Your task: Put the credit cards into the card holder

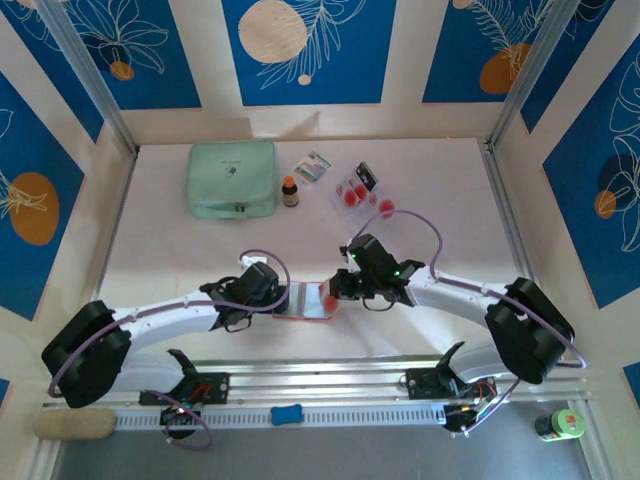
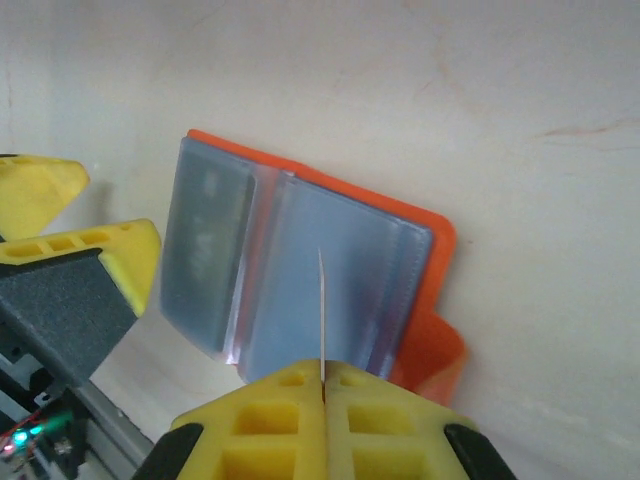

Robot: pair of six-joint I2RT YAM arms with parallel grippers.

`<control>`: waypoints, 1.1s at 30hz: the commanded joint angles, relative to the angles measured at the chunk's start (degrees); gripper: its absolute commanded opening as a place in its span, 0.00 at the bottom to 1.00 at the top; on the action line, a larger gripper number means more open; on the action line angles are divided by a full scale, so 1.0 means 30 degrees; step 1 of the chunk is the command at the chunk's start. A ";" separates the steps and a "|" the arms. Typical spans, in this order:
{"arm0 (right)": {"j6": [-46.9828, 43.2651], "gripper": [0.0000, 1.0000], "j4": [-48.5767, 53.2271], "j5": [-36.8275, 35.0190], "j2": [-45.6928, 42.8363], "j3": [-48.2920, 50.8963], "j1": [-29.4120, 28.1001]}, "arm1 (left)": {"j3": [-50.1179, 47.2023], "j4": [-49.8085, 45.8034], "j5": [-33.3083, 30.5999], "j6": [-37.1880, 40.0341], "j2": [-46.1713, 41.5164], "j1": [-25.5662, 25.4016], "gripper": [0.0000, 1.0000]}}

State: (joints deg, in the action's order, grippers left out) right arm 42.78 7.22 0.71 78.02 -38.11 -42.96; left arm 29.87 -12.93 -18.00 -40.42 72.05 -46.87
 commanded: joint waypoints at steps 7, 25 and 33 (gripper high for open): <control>-0.2756 0.00 0.1817 -0.2287 -0.0841 0.0544 0.0672 | 0.0752 -0.0465 0.0489 0.0033 -0.0345 0.0080 1.00; -0.2972 0.00 0.2287 -0.0843 -0.2093 -0.0416 0.1720 | 0.0974 -0.0159 0.0955 0.0067 -0.0510 0.0021 1.00; 0.0751 0.00 -0.2631 0.2259 -0.2654 0.1024 0.2296 | 0.1585 -0.0199 0.0979 0.0773 0.0453 -0.0560 1.00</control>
State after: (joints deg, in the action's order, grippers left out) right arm 39.35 7.16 1.96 69.97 -37.06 -36.45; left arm 32.88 -12.84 -15.44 -39.83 72.12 -47.66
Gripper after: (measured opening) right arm 0.044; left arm 0.998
